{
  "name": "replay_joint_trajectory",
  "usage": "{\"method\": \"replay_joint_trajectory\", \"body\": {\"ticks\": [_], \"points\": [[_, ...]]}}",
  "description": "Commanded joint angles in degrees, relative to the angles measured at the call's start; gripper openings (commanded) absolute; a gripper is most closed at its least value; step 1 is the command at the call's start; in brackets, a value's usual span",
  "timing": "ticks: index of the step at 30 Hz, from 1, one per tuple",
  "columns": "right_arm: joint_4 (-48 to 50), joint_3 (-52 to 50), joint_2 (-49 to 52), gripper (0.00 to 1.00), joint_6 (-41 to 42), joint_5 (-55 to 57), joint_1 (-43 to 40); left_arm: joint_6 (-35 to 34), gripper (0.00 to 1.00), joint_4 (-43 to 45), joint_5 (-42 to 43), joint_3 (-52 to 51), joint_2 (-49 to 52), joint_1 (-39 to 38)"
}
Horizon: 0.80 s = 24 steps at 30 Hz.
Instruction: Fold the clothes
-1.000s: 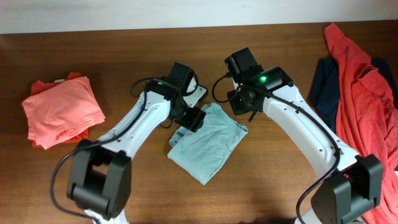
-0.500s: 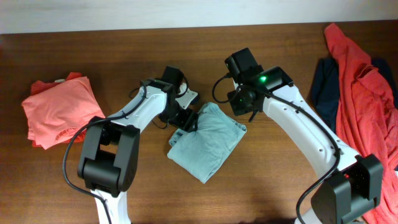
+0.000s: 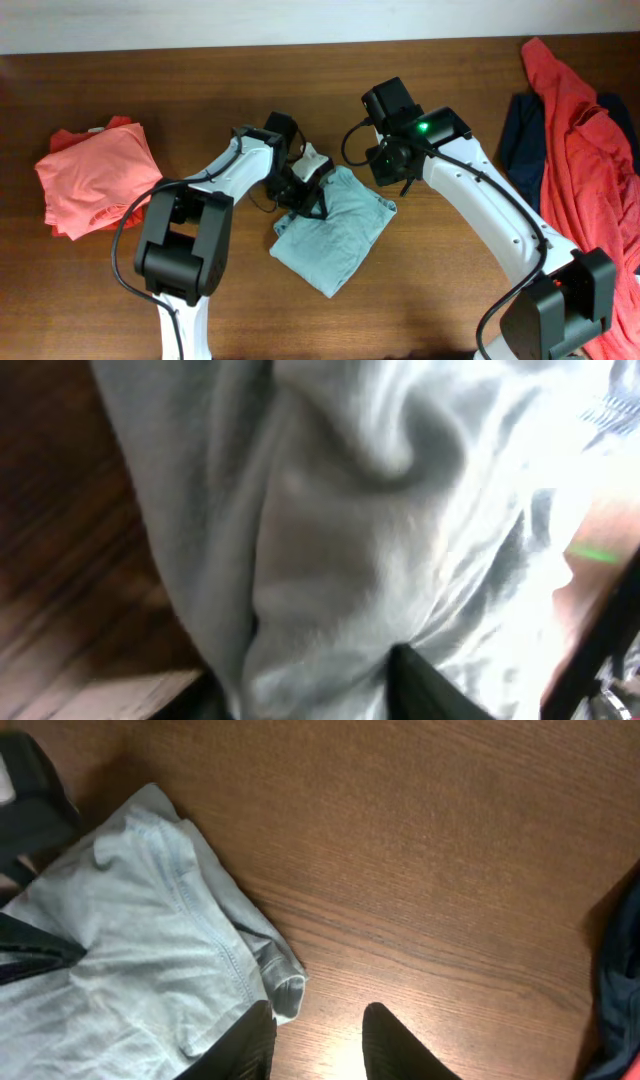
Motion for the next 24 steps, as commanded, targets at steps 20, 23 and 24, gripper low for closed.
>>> {"method": "replay_joint_trajectory", "body": {"ticks": [20,23,24], "points": [[-4.35,0.2,-7.52,0.3,1.86,0.92,-9.92,-6.29,0.0,-13.51,-36.37,11.28,-10.27,15.69],[-5.66,0.22,-8.66,0.3,1.14,0.92,-11.87,-7.26,0.0,-14.16,-40.98,13.49,-13.2,18.75],[-6.27,0.2,-8.94,0.31,0.68,0.92,-12.41,-7.26,0.0,-13.75,-41.86,14.08,-14.16,19.91]]}}
